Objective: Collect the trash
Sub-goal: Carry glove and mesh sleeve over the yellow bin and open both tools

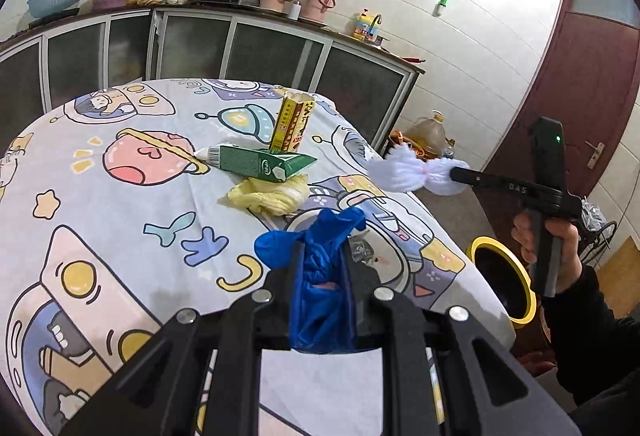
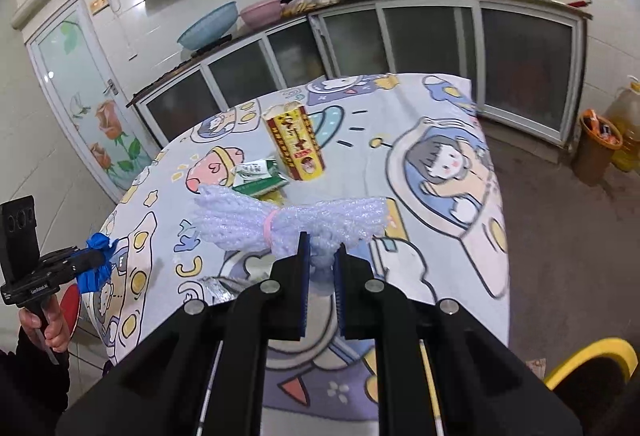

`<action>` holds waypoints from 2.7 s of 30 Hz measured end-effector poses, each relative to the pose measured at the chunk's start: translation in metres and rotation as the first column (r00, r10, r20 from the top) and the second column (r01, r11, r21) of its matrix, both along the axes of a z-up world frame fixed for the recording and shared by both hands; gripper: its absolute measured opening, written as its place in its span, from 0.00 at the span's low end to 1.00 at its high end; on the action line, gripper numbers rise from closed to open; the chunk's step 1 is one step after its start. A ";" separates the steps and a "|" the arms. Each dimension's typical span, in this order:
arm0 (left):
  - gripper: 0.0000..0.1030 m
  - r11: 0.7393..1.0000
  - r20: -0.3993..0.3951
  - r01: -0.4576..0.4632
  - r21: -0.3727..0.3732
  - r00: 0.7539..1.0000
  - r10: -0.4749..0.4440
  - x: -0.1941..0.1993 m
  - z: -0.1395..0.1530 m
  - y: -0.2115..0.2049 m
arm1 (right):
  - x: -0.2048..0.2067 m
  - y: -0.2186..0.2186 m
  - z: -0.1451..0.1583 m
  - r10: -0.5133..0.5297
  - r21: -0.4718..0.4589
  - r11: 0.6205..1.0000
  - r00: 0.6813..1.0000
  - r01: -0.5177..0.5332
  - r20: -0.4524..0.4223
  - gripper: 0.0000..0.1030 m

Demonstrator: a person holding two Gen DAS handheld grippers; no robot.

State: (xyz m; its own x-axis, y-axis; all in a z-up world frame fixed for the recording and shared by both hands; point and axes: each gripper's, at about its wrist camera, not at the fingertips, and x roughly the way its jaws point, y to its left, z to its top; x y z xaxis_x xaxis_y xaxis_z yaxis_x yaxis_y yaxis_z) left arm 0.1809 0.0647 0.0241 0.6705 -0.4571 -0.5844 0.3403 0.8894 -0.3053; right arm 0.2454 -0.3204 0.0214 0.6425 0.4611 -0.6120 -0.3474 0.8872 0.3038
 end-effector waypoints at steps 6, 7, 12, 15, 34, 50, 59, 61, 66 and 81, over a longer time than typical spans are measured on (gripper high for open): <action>0.14 1.000 0.002 0.011 0.001 1.000 -0.011 -0.005 0.002 -0.011 | -0.025 -0.029 -0.003 -0.057 0.011 0.998 0.998 0.057 0.000 0.11; 0.14 1.000 0.003 0.017 0.004 1.000 -0.017 -0.006 0.003 -0.014 | -0.030 -0.035 -0.004 -0.069 0.014 0.997 0.998 0.069 0.002 0.11; 0.14 0.997 0.005 0.071 0.022 0.997 -0.071 -0.006 0.003 -0.042 | -0.053 -0.071 -0.007 -0.136 0.033 0.990 0.991 0.136 0.004 0.11; 0.14 0.992 0.009 0.118 0.035 0.993 -0.118 -0.004 0.004 -0.065 | -0.070 -0.095 -0.010 -0.186 0.042 0.982 0.982 0.186 0.004 0.11; 0.15 0.856 0.008 0.516 0.033 0.856 -0.517 0.016 0.000 -0.285 | -0.175 -0.248 -0.047 -0.559 0.025 0.828 0.828 0.560 -0.034 0.11; 0.15 0.748 -0.069 0.663 0.032 0.748 -0.660 0.011 -0.046 -0.418 | -0.205 -0.300 -0.105 -0.718 -0.044 0.693 0.683 0.719 -0.134 0.11; 0.15 0.732 -0.115 0.681 0.035 0.730 -0.674 0.014 -0.063 -0.455 | -0.201 -0.309 -0.125 -0.724 -0.039 0.679 0.661 0.733 -0.196 0.11; 0.16 0.733 -0.127 0.679 0.034 0.730 -0.671 0.016 -0.067 -0.461 | -0.199 -0.310 -0.126 -0.722 -0.037 0.681 0.661 0.732 -0.206 0.13; 0.55 0.764 -0.145 0.646 -0.009 0.755 -0.640 0.024 -0.073 -0.458 | -0.200 -0.316 -0.126 -0.740 -0.040 0.658 0.636 0.752 -0.219 0.44; 0.59 0.858 -0.064 0.510 0.068 0.860 -0.506 0.044 -0.051 -0.340 | -0.202 -0.286 -0.096 -0.677 0.005 0.730 0.724 0.683 -0.132 0.54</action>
State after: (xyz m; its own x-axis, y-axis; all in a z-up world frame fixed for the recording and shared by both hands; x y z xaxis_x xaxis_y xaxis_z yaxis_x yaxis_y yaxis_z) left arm 0.2252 -0.2749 -0.0272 0.3315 -0.6781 -0.6559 0.7399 0.6183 -0.2653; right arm 0.0436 -0.6068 -0.0747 0.7232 -0.0407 -0.6894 0.3832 0.8542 0.3516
